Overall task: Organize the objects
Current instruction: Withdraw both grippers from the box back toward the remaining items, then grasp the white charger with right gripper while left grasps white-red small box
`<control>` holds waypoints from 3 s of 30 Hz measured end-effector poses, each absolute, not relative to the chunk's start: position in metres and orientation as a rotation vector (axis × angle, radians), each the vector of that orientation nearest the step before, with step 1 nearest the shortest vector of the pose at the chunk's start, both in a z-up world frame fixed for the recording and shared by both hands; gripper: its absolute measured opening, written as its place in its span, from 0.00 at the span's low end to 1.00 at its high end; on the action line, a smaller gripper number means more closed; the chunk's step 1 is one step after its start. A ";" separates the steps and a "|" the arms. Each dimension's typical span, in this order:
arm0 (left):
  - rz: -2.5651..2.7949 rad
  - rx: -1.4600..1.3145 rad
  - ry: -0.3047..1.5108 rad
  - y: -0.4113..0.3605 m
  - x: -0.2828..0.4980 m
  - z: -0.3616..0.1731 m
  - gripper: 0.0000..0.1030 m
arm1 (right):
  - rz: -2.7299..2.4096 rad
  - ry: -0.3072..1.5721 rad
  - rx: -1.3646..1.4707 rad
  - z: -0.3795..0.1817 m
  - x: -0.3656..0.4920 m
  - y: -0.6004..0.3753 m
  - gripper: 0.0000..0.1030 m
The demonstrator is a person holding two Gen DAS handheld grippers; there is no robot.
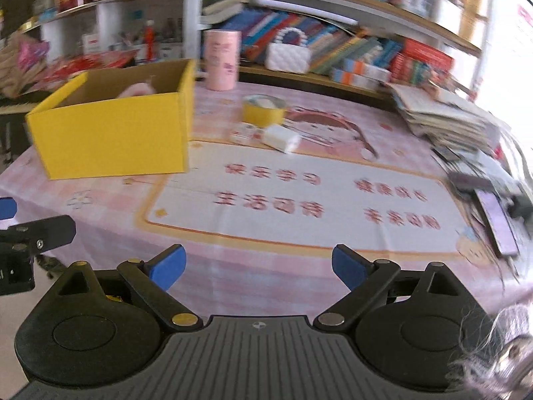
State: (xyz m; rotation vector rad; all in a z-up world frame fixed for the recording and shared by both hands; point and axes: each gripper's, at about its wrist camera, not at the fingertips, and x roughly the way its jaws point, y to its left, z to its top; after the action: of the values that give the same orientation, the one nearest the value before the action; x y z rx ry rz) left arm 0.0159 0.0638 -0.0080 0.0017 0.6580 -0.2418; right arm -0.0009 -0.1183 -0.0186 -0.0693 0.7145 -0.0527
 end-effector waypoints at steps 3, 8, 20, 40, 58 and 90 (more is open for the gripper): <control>-0.283 0.011 0.655 0.051 0.019 -0.008 0.87 | -0.101 0.723 -0.046 -0.020 -0.005 -0.133 0.93; -0.344 0.025 0.656 0.028 0.027 -0.007 0.87 | -0.163 0.726 -0.024 -0.020 -0.010 -0.155 0.94; -0.396 0.039 0.664 -0.011 0.054 -0.010 0.87 | -0.228 0.742 -0.014 -0.020 0.004 -0.192 0.96; -0.322 0.033 0.697 -0.043 0.103 -0.018 0.87 | -0.150 0.788 -0.043 -0.028 0.068 -0.227 0.96; -0.209 0.018 0.720 -0.076 0.152 -0.021 0.88 | 0.026 0.772 -0.082 -0.027 0.145 -0.255 0.91; -0.094 0.127 0.826 -0.117 0.203 -0.041 0.87 | 0.582 0.827 -0.263 -0.079 0.319 -0.223 0.58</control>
State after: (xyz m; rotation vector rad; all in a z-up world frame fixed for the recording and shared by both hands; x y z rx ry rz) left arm 0.2029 -0.1167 -0.0412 0.1270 0.8259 -0.0940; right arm 0.3187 -0.2230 -0.0785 -0.2628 0.8266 0.5823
